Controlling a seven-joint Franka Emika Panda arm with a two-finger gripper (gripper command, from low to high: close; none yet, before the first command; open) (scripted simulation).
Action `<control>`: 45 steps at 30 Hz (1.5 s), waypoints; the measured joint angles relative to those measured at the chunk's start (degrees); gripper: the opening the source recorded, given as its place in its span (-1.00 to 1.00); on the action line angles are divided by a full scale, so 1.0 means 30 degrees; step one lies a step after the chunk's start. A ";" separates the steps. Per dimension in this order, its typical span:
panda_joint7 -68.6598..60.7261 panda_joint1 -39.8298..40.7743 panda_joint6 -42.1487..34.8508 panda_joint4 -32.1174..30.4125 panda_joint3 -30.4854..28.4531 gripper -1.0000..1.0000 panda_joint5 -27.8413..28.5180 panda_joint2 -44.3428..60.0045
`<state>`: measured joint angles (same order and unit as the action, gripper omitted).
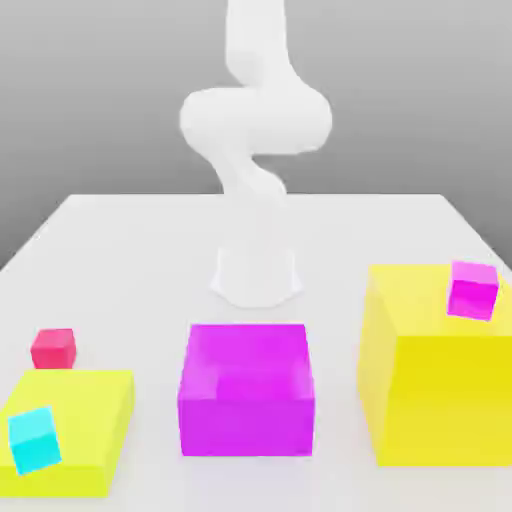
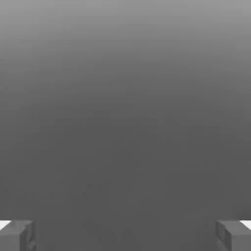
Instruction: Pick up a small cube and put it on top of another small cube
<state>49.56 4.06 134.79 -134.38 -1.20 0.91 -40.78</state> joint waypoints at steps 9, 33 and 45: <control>0.4379 0.4839 0.3716 -0.3187 -0.2044 0.00 0.0816 0.6237; 0.5125 1.3047 1.2212 -0.6746 -0.2224 -1.00 -0.5335 1.9321; 0.8734 1.0599 0.7000 -0.5481 -0.3350 -1.00 -0.1159 1.5265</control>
<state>75.76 35.86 155.79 -150.82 -11.25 -2.57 5.01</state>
